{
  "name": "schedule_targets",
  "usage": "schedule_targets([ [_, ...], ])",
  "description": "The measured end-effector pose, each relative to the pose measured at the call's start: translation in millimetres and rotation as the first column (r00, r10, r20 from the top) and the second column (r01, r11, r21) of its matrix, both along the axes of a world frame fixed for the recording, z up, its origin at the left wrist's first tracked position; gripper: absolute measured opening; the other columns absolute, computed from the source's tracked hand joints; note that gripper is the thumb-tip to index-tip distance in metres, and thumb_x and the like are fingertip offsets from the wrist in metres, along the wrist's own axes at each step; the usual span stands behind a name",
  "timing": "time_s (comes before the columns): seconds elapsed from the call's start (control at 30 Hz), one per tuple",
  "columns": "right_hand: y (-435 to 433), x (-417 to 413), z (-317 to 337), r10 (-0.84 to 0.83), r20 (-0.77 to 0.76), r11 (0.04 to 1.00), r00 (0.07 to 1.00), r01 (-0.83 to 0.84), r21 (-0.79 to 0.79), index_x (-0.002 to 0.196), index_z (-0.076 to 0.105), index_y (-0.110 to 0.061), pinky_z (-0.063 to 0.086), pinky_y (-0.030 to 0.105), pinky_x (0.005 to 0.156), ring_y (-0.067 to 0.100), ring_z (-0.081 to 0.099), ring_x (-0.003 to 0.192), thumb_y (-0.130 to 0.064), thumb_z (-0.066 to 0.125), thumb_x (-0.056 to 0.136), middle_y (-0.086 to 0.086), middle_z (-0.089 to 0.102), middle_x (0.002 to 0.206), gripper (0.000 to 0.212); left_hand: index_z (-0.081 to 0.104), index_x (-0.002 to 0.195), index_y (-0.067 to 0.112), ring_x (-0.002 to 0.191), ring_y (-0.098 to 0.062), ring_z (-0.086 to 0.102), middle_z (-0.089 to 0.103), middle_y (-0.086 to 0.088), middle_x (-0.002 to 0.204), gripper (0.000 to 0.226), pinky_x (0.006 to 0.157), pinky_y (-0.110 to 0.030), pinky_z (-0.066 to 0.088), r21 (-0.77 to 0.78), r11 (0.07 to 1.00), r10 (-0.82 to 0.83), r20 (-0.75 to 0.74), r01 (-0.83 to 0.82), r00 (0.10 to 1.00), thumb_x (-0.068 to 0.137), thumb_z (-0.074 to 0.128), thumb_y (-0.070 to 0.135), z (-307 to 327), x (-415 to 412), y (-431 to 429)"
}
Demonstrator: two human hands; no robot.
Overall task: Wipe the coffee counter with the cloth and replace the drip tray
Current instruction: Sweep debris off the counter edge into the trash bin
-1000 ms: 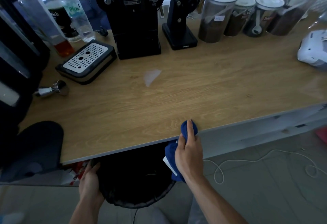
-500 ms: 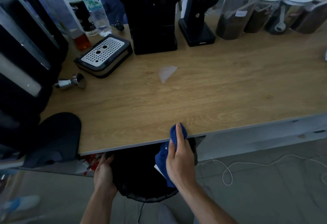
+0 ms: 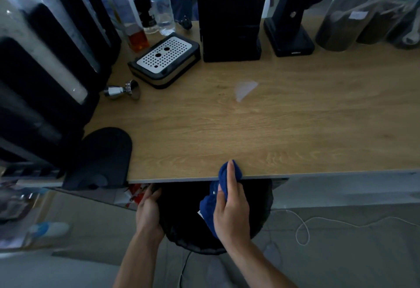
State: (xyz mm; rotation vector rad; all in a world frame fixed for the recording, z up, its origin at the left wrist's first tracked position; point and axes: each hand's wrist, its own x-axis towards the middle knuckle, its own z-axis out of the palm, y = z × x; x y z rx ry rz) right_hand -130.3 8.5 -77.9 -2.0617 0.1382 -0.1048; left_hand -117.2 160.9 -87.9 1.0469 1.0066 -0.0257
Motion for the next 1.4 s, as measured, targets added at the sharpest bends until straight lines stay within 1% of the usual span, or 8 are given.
schedule_targets([
  [0.2,14.4,0.1,-0.9,0.096,-0.053,0.995,0.994,-0.095,0.022,0.138,0.001,-0.042,0.030,-0.005,0.080,-0.011,0.038,0.101,-0.010,0.043,0.096,-0.014,0.037,0.123,0.067,0.058,0.129,0.021,0.101,-0.029,0.065,0.067,-0.011,0.116,0.039,0.090,-0.043,0.051,-0.013,0.999,0.038,0.013,-0.037,0.999,0.094,0.049,0.008,0.0,-4.8,14.3],
  [0.33,26.5,2.4,-1.9,0.152,-0.061,0.988,0.986,-0.153,0.000,0.139,-0.001,-0.038,0.027,-0.003,0.086,0.002,0.043,0.118,-0.011,0.043,0.096,-0.006,0.035,0.144,0.068,0.057,0.131,0.021,0.105,-0.033,0.064,0.066,-0.015,0.118,0.040,0.098,-0.050,0.048,-0.011,0.997,0.076,0.008,-0.076,0.997,0.094,0.049,0.008,0.5,-8.1,24.0],
  [0.43,34.7,4.6,-0.8,0.196,-0.069,0.980,0.978,-0.197,0.003,0.140,0.001,-0.036,0.024,-0.008,0.081,-0.004,0.041,0.115,-0.011,0.043,0.096,-0.003,0.032,0.150,0.065,0.057,0.131,0.022,0.105,-0.032,0.065,0.066,-0.015,0.120,0.041,0.098,-0.049,0.048,-0.027,0.995,0.099,0.022,-0.098,0.995,0.095,0.047,0.007,0.0,-11.7,30.1],
  [0.67,61.8,7.4,2.7,0.326,-0.035,0.945,0.945,-0.326,-0.004,0.144,0.008,-0.032,0.035,0.011,0.086,0.015,0.052,0.117,-0.016,0.042,0.097,0.000,0.046,0.140,0.060,0.061,0.125,0.018,0.089,-0.026,0.070,0.072,-0.013,0.104,0.037,0.069,-0.033,0.059,-0.051,0.992,0.116,0.041,-0.114,0.992,0.097,0.040,0.003,-0.4,-20.4,45.3],
  [0.87,82.0,6.1,-3.5,0.354,0.059,0.934,0.933,-0.350,-0.064,0.139,0.004,-0.029,0.033,0.010,0.086,0.022,0.054,0.117,-0.012,0.046,0.095,0.008,0.044,0.143,0.063,0.059,0.126,0.014,0.099,-0.034,0.067,0.069,-0.018,0.111,0.036,0.090,-0.045,0.052,-0.041,0.993,0.111,0.025,-0.110,0.993,0.097,0.041,0.004,6.3,-26.9,56.9],
  [1.03,102.3,8.6,-9.5,0.426,0.130,0.902,0.895,-0.410,-0.135,0.145,0.022,-0.017,0.037,0.018,0.090,0.025,0.058,0.114,-0.019,0.043,0.089,0.011,0.051,0.137,0.060,0.060,0.126,0.016,0.101,-0.032,0.067,0.070,-0.015,0.112,0.037,0.097,-0.048,0.048,-0.037,0.993,0.114,0.031,-0.113,0.993,0.097,0.039,0.004,7.2,-33.6,69.2],
  [1.27,106.8,18.0,-21.7,0.570,0.198,0.821,0.797,-0.548,-0.161,0.147,0.019,-0.027,0.041,0.017,0.090,0.019,0.056,0.115,-0.017,0.046,0.089,0.006,0.049,0.139,0.064,0.066,0.113,0.017,0.095,-0.032,0.069,0.073,-0.014,0.102,0.034,0.084,-0.042,0.053,-0.040,0.993,0.110,0.021,-0.109,0.994,0.097,0.039,0.004,6.3,-39.2,83.1],
  [1.4,98.0,23.3,-27.1,0.665,0.240,0.746,0.707,-0.609,-0.270,0.148,0.005,-0.034,0.056,0.029,0.069,0.023,0.064,0.091,-0.020,0.039,0.090,0.013,0.060,0.122,0.069,0.066,0.113,0.018,0.094,-0.032,0.069,0.073,-0.015,0.102,0.034,0.082,-0.042,0.054,-0.053,0.992,0.117,0.012,-0.117,0.993,0.097,0.039,0.004,6.6,-38.9,86.7],
])
